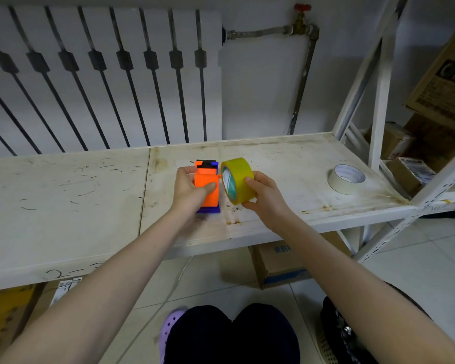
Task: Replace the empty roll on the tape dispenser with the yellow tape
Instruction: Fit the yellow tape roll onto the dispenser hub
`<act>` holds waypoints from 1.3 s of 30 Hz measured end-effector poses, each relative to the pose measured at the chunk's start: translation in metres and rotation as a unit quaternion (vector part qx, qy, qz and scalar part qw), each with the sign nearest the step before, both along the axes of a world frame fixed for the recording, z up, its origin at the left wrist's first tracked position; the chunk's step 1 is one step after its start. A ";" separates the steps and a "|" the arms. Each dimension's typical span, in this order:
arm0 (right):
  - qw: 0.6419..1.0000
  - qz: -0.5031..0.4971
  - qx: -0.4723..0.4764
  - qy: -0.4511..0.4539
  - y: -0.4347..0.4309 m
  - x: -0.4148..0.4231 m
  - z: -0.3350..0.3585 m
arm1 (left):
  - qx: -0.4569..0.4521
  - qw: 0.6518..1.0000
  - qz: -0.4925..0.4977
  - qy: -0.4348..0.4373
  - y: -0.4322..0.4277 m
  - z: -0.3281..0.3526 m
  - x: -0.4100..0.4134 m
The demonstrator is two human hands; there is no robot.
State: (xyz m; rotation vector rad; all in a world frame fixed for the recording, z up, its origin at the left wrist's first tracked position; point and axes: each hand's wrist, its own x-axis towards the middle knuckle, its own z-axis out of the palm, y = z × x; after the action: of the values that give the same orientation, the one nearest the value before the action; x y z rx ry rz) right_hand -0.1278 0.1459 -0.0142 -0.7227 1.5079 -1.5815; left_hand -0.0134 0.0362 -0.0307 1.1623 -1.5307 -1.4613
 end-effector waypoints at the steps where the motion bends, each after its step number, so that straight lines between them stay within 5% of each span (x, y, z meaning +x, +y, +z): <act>1: 1.000 -0.003 0.001 -0.016 0.000 0.002 -0.001 | -0.019 1.000 -0.008 -0.006 0.001 0.000 0.000; 12: 0.995 -0.049 0.039 -0.071 -0.001 0.025 -0.010 | -0.038 0.996 -0.049 0.058 0.015 -0.008 0.003; 29: 0.964 -0.042 0.115 0.236 -0.009 0.026 -0.026 | 0.193 0.972 0.054 0.124 0.013 -0.024 -0.001; 39: 0.950 -0.039 0.105 0.292 -0.010 0.038 -0.036 | 0.170 0.977 -0.038 0.120 0.018 -0.016 0.002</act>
State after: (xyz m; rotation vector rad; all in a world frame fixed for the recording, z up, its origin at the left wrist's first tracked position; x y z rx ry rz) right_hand -0.0902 0.1358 -0.0501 -1.0766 2.1157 -1.2875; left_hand -0.0113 0.0544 -0.0463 1.0766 -1.2024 -1.8938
